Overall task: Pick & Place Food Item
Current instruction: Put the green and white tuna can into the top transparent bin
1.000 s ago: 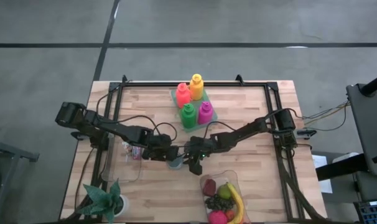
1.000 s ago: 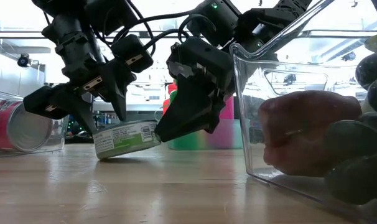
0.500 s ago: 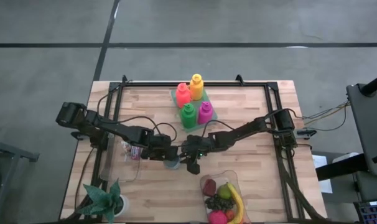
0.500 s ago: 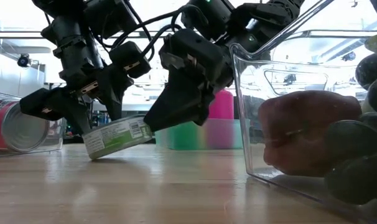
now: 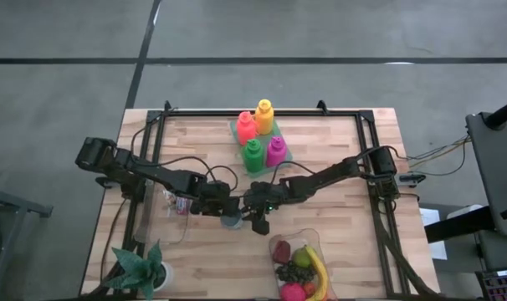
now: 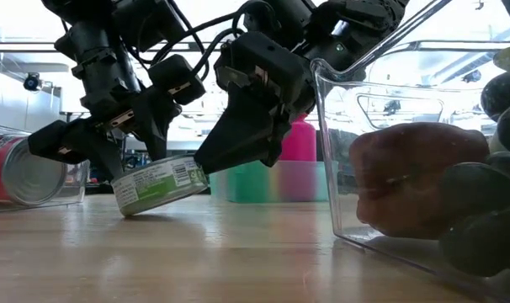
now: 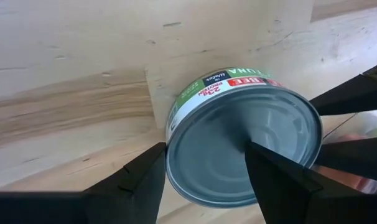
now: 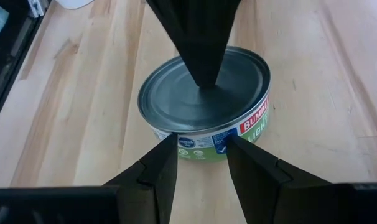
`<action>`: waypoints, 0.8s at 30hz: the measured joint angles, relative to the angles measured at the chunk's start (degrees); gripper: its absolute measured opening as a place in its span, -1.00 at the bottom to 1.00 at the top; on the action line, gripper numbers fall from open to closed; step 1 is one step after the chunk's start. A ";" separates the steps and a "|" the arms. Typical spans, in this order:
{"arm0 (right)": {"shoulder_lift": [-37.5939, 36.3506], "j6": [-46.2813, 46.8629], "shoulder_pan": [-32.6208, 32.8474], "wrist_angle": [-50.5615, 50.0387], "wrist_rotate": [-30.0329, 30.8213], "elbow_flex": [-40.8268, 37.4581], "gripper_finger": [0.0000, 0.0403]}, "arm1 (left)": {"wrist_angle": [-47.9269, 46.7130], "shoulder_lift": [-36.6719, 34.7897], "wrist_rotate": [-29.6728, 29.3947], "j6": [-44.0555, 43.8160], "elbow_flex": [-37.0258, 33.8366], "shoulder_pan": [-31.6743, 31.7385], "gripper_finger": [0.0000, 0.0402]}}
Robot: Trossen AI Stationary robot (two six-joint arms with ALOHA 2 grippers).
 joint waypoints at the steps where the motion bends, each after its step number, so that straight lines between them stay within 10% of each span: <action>1: 0.00 -0.27 0.00 -0.20 -0.59 0.12 -0.33 | 0.23 0.00 0.02 0.01 0.00 0.00 0.08; 24: -3.59 -2.98 0.63 2.99 -5.05 -0.16 -0.33 | 16.28 -0.08 0.26 0.39 -1.81 0.11 0.08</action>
